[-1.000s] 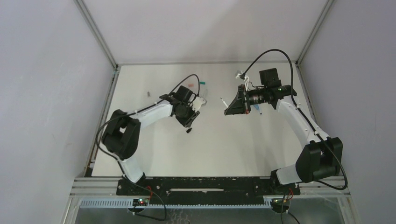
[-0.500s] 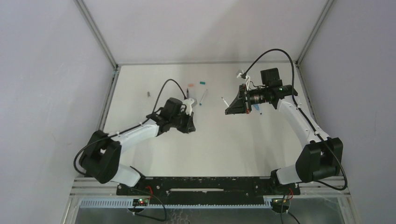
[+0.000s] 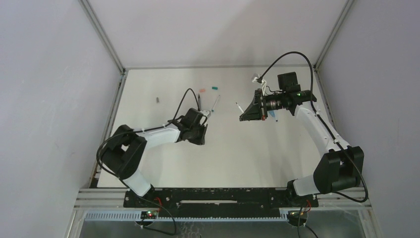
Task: Insert the pens into the pen caps
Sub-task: Move the pen cap to the center of the board.
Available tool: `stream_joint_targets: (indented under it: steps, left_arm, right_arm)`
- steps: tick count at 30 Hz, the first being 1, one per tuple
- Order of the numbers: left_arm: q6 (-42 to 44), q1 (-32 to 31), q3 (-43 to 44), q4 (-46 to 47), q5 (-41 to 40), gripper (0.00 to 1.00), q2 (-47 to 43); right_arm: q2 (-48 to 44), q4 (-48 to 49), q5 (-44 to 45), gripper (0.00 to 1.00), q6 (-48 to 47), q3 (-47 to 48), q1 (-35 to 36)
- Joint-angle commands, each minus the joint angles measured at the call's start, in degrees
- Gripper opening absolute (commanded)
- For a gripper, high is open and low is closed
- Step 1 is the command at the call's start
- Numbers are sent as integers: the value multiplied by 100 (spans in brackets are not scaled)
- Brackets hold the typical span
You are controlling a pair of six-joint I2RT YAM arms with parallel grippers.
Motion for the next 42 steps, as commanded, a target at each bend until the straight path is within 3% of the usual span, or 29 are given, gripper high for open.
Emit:
stream_joint_targets:
  steps: [1, 12, 31, 42]
  left_arm:
    - [-38, -1, 297, -403, -788, 3, 272]
    - [-139, 219, 835, -1194, -1522, 3, 560]
    - [-92, 668, 1109, -1621, -1632, 10, 677]
    - [134, 1069, 1818, -1533, -1437, 11, 1103]
  right_arm:
    - [-105, 52, -150, 0, 8, -34, -33]
    - [-94, 57, -168, 0, 17, -34, -87]
    - [-134, 51, -228, 0, 17, -34, -94]
    - [-204, 15, -211, 0, -30, -34, -102]
